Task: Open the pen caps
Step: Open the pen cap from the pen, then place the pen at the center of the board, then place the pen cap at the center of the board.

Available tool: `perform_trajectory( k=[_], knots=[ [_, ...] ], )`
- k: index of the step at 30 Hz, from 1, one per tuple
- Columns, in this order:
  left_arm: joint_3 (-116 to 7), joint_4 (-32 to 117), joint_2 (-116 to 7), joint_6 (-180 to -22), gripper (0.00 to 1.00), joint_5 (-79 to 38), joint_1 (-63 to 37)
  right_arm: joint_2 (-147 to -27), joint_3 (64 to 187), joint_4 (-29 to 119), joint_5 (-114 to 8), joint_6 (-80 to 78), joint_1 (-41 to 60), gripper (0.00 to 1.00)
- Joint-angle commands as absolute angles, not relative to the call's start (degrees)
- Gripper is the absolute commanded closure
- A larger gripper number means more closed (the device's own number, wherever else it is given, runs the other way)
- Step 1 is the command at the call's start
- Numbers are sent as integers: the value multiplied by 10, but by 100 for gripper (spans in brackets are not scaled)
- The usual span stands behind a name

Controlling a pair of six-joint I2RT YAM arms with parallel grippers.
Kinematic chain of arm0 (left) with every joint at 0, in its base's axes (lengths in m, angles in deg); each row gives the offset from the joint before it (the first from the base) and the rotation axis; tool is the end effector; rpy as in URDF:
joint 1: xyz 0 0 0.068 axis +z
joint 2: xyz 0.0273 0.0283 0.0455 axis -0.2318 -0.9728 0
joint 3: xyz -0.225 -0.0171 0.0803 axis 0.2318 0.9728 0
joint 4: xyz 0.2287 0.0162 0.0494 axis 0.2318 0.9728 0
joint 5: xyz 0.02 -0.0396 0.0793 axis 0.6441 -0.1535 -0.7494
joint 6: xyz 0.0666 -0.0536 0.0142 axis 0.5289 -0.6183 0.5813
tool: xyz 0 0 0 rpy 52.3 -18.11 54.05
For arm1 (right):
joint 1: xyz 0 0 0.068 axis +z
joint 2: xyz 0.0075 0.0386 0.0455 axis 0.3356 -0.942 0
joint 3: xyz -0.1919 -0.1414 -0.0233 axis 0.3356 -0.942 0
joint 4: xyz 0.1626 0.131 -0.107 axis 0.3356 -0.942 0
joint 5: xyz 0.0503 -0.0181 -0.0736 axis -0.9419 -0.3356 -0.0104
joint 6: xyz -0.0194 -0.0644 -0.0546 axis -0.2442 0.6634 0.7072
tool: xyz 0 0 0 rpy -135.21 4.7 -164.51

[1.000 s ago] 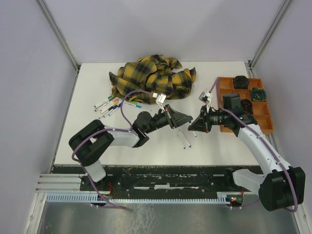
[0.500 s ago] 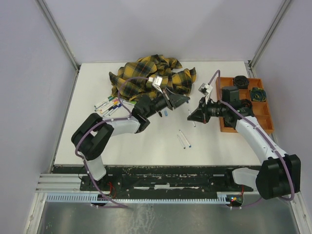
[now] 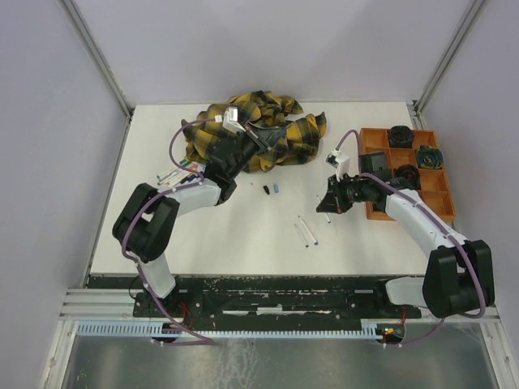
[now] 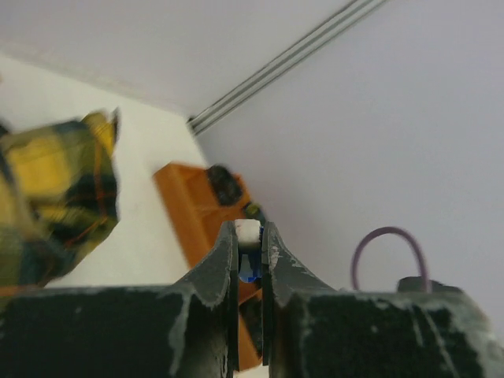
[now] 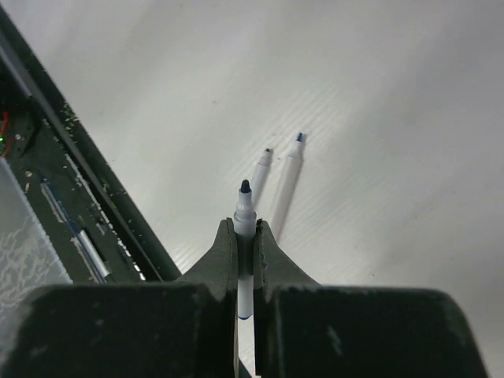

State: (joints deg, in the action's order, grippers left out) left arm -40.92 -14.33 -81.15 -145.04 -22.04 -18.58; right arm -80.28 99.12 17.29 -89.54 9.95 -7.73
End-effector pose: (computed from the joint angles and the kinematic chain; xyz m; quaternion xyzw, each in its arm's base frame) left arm 0.3429 -0.2245 0.2749 -0.0785 0.6004 -0.5749 0.5503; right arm 0.2401 0.1054 0.1939 -0.2406 0.8530 0.3787 0.2666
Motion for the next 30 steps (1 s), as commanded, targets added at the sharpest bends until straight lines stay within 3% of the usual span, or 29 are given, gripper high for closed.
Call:
perform_trajectory(
  k=[1,10,30],
  knots=[
    [-427,93,-795,-1429,97,-259,-194,-820,1000,188,-785,88,-78,100],
    [-486,362,-801,-1401,97,-458,-255,-876,999,225,-716,21,-69,96],
    [-634,526,-970,-1432,97,-519,-310,-971,1035,181,-670,21,-21,90]
  ],
)
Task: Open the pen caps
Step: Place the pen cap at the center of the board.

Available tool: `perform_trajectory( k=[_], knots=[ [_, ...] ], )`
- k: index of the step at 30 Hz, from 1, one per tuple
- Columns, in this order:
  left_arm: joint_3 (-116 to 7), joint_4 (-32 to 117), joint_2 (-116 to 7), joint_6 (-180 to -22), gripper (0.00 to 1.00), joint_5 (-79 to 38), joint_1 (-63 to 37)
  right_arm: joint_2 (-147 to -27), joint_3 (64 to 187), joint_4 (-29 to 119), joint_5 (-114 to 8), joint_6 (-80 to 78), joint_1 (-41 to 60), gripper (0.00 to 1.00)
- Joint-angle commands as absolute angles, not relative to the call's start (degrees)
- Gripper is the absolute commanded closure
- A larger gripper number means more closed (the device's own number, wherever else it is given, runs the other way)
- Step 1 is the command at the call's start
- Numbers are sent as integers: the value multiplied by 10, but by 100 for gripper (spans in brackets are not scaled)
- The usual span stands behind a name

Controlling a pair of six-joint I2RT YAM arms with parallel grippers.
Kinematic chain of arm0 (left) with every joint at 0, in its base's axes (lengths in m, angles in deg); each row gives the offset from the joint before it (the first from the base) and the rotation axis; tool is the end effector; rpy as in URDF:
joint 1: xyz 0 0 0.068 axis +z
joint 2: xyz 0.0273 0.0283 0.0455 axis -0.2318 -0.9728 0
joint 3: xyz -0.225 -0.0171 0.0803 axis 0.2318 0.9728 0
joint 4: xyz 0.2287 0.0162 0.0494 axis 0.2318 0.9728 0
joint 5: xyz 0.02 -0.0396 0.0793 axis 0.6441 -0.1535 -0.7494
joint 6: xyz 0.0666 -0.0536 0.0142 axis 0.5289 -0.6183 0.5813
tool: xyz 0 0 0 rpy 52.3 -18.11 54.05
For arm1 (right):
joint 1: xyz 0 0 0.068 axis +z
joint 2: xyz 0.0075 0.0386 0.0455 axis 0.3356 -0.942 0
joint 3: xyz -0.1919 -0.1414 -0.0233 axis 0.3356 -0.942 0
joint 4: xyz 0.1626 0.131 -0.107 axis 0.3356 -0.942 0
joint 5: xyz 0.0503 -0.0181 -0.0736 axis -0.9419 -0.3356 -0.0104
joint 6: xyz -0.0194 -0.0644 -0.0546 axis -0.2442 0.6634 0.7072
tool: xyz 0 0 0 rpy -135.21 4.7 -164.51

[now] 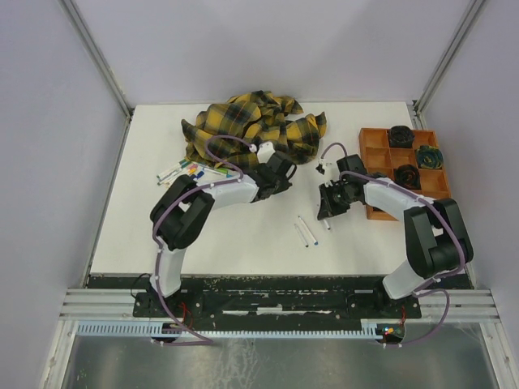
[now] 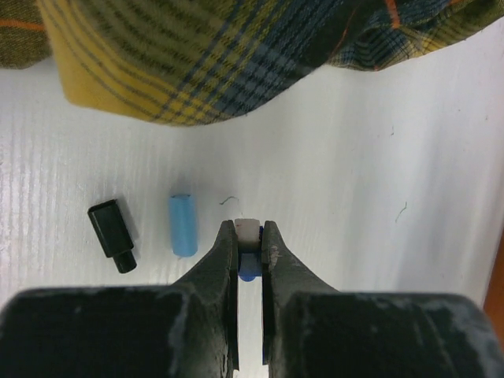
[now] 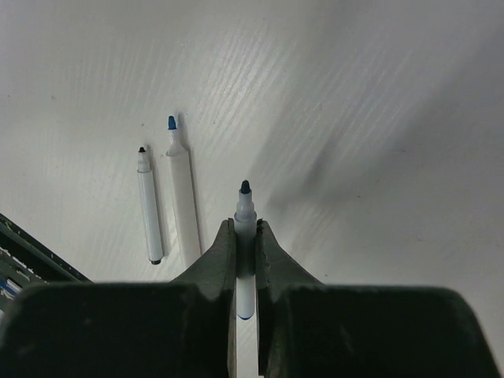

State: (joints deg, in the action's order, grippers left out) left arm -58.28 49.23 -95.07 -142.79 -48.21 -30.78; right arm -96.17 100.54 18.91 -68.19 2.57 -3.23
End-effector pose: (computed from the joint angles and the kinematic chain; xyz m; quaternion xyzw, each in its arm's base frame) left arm 0.3247 -0.2798 0.1265 -0.1375 0.9008 -0.1825 0.3691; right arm 0.2646 0.1092 0.1192 -0.1510 0.9473 0.2285 0.1661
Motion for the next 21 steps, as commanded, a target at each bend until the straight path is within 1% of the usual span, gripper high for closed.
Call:
perform_trajectory(
  k=[1,5,11,14,21],
  knots=[
    [-643,533,-976,-1431,97,-520,-310,-972,1036,181,-668,22,-19,89],
    [-680,575,-1001,-1440,94,-525,-311,-986,1047,175,-664,23,-8,88],
    [-686,587,-1015,-1453,89,-532,-310,-1007,1063,160,-651,26,4,85],
    [-695,597,-1019,-1454,85,-534,-310,-1009,1063,165,-638,22,8,77],
    [-702,605,-1023,-1461,80,-532,-308,-1028,1078,151,-633,27,14,75]
  ],
)
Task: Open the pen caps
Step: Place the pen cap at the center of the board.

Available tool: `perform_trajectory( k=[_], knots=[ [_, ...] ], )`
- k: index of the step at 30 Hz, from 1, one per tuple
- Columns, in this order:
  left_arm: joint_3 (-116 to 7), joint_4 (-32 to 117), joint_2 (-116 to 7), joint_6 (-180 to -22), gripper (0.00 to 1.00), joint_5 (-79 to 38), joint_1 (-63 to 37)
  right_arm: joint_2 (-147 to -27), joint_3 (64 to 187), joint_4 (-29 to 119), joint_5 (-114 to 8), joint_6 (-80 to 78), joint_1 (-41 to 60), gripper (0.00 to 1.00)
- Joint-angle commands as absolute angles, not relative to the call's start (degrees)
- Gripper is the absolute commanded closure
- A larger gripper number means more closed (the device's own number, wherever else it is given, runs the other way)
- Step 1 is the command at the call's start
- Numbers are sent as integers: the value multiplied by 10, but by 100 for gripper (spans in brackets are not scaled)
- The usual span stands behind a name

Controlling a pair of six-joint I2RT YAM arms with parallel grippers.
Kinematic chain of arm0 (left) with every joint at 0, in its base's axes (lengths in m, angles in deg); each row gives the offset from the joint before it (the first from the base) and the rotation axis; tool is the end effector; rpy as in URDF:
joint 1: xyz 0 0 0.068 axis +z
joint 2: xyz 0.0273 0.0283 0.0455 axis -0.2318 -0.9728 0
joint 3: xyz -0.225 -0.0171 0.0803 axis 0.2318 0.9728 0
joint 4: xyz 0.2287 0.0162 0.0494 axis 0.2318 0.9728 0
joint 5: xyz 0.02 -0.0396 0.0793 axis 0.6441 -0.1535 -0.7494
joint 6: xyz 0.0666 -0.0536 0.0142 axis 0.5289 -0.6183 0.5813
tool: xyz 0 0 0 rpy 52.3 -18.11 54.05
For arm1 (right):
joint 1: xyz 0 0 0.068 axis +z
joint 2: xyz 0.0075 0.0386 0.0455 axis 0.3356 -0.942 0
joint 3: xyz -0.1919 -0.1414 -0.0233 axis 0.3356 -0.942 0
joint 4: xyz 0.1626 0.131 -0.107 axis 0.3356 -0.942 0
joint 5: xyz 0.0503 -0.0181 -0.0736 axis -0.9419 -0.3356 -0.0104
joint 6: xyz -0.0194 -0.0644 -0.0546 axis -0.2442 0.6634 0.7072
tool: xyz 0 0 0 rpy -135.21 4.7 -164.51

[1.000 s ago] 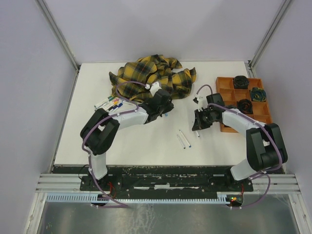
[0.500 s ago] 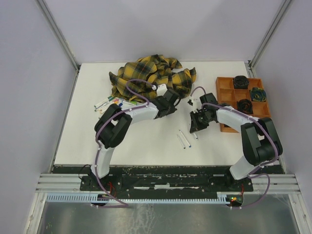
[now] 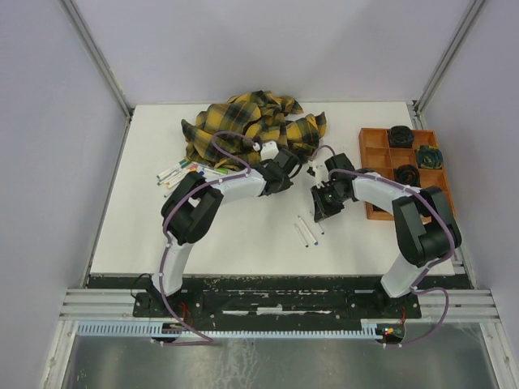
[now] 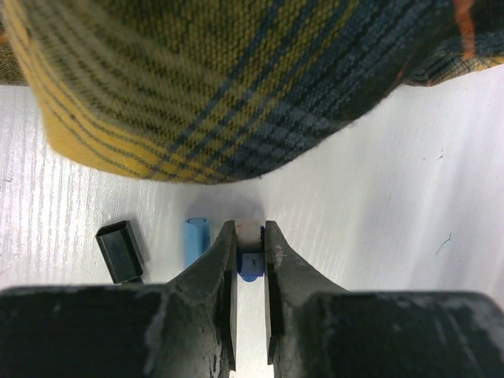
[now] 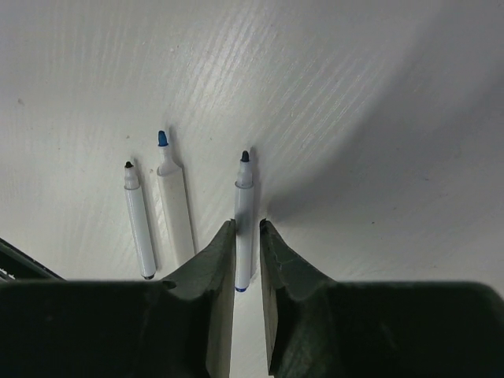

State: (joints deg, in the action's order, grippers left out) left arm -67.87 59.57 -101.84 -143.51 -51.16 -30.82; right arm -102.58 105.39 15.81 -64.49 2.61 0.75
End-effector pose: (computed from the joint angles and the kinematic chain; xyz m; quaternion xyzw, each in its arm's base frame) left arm 0.3362 -0.2863 0.1119 -0.1422 0.9187 -0.1199 0.3484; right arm 0.2699 0.1274 0.1061 -0.1729 0.9566 0.1971 0.1269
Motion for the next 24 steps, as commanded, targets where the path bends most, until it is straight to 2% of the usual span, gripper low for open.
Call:
perform_trajectory(
  k=[1,7,10,13,22,24],
  knots=[
    [-702,604,-1023,-1462,80,-530,-309,-1028,1078,151,-632,26,16,75],
    [-703,604,-1011,-1457,78,-522,-309,-1027,1078,148,-633,31,16,74],
    [-703,604,-990,-1447,77,-517,-309,-1014,1073,151,-667,39,16,64],
    [-700,598,-966,-1433,73,-512,-308,-1000,1080,142,-674,52,15,59],
    [-678,577,-873,-1377,70,-494,-309,-932,1090,118,-731,96,-30,57],
    [-654,562,-842,-1350,65,-502,-307,-914,1090,107,-765,116,-43,57]
  ],
)
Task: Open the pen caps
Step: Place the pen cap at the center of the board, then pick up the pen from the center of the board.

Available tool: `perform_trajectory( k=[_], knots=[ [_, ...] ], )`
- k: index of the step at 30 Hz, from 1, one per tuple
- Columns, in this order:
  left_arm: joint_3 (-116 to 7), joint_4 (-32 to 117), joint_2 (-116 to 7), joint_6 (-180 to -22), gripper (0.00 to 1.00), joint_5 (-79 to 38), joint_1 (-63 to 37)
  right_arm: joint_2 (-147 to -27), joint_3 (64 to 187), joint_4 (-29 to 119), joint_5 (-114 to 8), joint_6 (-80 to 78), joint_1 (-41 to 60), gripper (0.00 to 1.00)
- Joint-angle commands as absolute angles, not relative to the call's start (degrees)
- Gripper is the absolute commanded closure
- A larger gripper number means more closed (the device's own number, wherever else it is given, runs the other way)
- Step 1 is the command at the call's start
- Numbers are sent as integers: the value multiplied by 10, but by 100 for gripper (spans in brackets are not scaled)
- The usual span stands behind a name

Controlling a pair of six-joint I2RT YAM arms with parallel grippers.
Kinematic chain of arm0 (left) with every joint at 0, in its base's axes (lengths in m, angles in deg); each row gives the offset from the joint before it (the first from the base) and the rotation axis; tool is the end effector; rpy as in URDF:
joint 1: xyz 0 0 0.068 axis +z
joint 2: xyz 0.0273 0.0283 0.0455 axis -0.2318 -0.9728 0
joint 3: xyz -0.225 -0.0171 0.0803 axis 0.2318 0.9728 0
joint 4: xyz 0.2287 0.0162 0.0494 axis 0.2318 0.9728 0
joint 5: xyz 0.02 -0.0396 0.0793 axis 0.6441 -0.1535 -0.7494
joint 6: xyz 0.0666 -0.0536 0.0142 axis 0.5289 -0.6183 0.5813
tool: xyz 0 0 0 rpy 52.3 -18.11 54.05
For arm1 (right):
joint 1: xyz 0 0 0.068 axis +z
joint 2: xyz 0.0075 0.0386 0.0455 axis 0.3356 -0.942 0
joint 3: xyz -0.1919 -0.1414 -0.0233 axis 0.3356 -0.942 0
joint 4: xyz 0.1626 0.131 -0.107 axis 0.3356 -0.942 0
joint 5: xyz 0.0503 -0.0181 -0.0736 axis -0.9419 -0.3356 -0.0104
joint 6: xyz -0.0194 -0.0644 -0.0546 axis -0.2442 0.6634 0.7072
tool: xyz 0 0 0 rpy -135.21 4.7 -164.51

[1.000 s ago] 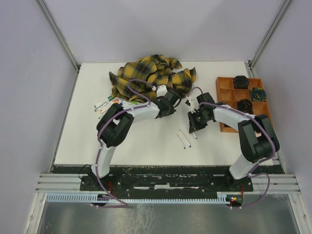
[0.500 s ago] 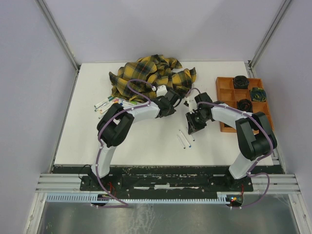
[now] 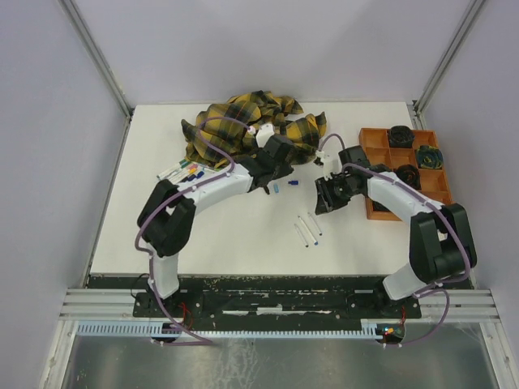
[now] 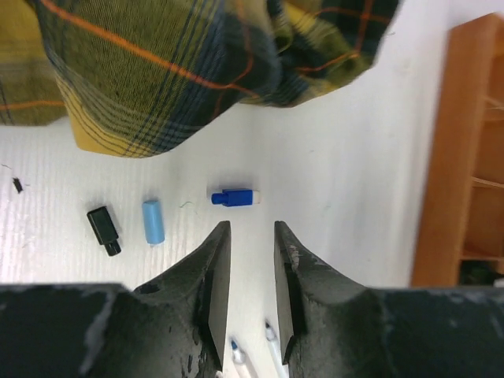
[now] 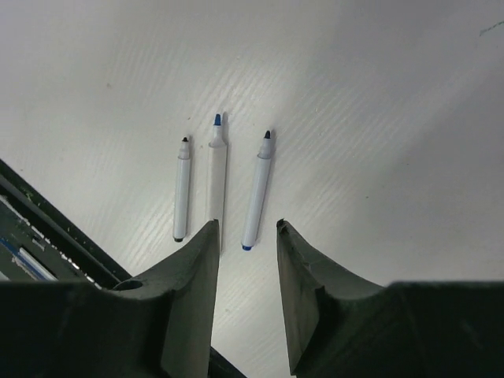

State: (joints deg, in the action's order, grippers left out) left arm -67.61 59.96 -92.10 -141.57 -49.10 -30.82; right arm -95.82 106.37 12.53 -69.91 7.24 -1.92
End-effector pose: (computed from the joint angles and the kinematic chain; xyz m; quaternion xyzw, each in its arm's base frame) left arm 0.3299 -0.2837 0.1802 -0.1323 0.8954 -0.1835 0.3834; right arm 0.2675 0.1192 0.1424 -0.2024 0.9350 0.2375 0.1684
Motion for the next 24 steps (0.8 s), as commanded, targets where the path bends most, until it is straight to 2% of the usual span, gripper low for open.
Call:
perform_trajectory(
  k=[1,4,8,11,14,20,24],
  knots=[
    [-640,552,-825,-1331,65,-501,-305,-906,1091,101,-785,131,-48,57],
    [-582,510,-770,-1262,62,-489,-294,-883,1099,69,-826,178,-61,57],
    [-460,417,-666,-1166,52,-439,-248,-848,1097,56,-847,209,-75,56],
    [-353,349,-601,-1138,40,-398,-191,-827,1094,50,-867,229,-79,56],
    [-272,327,-566,-1164,38,-361,-102,-817,1095,41,-879,244,-81,55],
    [-248,336,-609,-1254,38,-322,-4,-817,1095,38,-871,245,-85,55],
    [-328,452,-694,-1321,41,-402,6,-817,1095,38,-867,245,-88,55]
  ],
)
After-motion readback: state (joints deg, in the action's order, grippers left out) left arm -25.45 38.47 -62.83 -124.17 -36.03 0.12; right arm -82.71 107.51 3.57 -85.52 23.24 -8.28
